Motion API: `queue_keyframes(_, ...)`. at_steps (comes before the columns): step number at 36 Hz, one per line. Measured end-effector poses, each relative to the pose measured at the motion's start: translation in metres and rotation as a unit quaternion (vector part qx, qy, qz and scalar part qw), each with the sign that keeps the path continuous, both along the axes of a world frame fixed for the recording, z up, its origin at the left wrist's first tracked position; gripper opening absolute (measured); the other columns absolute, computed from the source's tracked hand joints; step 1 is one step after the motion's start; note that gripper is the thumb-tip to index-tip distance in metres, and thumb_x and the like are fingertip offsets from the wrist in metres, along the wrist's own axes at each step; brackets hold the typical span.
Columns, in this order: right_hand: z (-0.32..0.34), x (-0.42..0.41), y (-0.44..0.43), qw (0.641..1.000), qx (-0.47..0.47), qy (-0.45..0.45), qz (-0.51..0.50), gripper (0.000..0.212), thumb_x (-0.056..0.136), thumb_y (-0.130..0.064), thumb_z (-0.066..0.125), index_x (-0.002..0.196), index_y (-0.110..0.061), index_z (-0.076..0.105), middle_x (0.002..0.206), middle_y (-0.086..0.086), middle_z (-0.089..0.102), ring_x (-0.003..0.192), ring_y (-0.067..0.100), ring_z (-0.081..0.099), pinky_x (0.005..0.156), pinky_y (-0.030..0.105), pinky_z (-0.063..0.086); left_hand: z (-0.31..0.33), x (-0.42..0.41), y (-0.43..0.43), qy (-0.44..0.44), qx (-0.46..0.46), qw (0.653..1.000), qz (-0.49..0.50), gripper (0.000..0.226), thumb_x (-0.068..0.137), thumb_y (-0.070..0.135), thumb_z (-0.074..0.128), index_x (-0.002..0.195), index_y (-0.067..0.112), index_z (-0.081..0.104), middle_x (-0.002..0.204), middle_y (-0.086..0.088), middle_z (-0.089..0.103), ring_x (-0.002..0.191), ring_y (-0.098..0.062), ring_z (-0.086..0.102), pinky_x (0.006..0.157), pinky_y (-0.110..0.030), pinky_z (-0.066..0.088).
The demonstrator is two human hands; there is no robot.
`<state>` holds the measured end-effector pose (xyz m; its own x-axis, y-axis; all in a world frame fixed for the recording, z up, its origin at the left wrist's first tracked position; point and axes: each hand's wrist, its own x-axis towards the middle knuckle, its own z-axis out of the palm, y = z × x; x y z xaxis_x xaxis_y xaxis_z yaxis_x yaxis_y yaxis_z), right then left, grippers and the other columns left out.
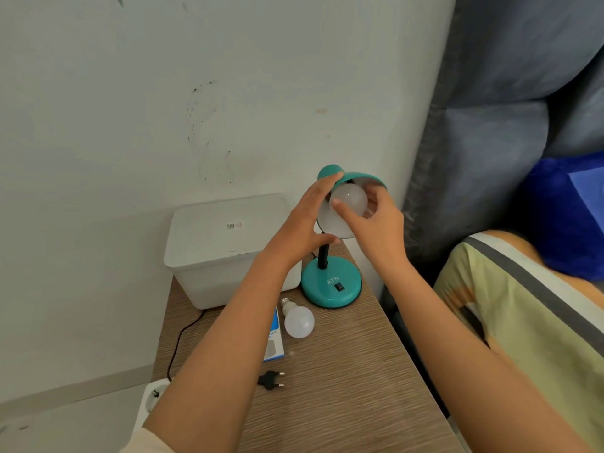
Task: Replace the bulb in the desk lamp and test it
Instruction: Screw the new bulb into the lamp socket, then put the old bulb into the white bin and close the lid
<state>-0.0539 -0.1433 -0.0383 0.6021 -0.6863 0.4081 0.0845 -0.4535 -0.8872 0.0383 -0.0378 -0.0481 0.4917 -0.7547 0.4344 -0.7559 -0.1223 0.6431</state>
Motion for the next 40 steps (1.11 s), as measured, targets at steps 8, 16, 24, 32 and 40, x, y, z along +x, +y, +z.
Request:
queue_keyframes(8, -0.002, 0.003, 0.003, 0.997, 0.063, -0.035, -0.007, 0.051, 0.073, -0.032, 0.077, 0.116, -0.012, 0.059, 0.102, -0.006, 0.061, 0.096, 0.007, 0.061, 0.081, 0.014, 0.049, 0.001, 0.001, 0.000, -0.004, -0.001, 1.000, 0.002, 0.103, 0.067, 0.002, 0.079, 0.140, 0.039, 0.017, 0.144, 0.011, 0.027, 0.122, 0.011, 0.024, 0.094, 0.007, 0.019)
queue_keyframes(16, -0.001, 0.003, 0.007, 0.999, 0.034, -0.016, -0.019, 0.045, 0.078, -0.037, 0.070, 0.115, -0.012, 0.061, 0.103, 0.002, 0.067, 0.094, 0.014, 0.063, 0.083, 0.026, 0.053, 0.007, -0.002, 0.000, -0.004, 0.017, 1.000, 0.003, 0.103, 0.069, 0.003, 0.079, 0.145, 0.034, 0.017, 0.150, 0.004, 0.027, 0.128, 0.002, 0.026, 0.093, 0.006, 0.021)
queue_keyframes(24, 0.016, -0.010, 0.000, 0.997, -0.043, 0.064, 0.001, 0.032, 0.079, -0.030, 0.068, 0.101, -0.008, 0.061, 0.095, 0.008, 0.066, 0.079, 0.013, 0.058, 0.060, 0.014, 0.042, 0.011, -0.014, 0.001, 0.006, 0.036, 0.999, 0.020, 0.106, 0.069, 0.000, 0.078, 0.147, 0.033, 0.013, 0.150, 0.000, 0.028, 0.132, -0.008, 0.031, 0.093, 0.000, 0.024)
queue_keyframes(32, 0.018, -0.042, 0.009, 0.990, -0.082, 0.114, 0.010, 0.048, 0.086, -0.020, 0.062, 0.129, -0.003, 0.049, 0.125, 0.015, 0.059, 0.115, 0.023, 0.055, 0.089, 0.024, 0.041, 0.017, -0.029, 0.016, -0.051, 0.050, 0.996, 0.047, 0.100, 0.076, 0.009, 0.074, 0.150, 0.023, 0.008, 0.149, -0.005, 0.029, 0.133, -0.016, 0.031, 0.105, -0.023, 0.029)
queue_keyframes(40, -0.020, -0.066, 0.051, 0.975, -0.110, 0.179, 0.069, 0.041, 0.089, -0.025, 0.058, 0.125, -0.007, 0.055, 0.124, 0.011, 0.062, 0.115, 0.020, 0.056, 0.096, 0.027, 0.042, 0.001, -0.025, 0.065, -0.059, 0.124, 0.979, 0.154, 0.074, 0.090, 0.039, 0.059, 0.149, 0.017, 0.020, 0.157, -0.005, 0.018, 0.145, -0.018, 0.013, 0.114, -0.032, 0.016)
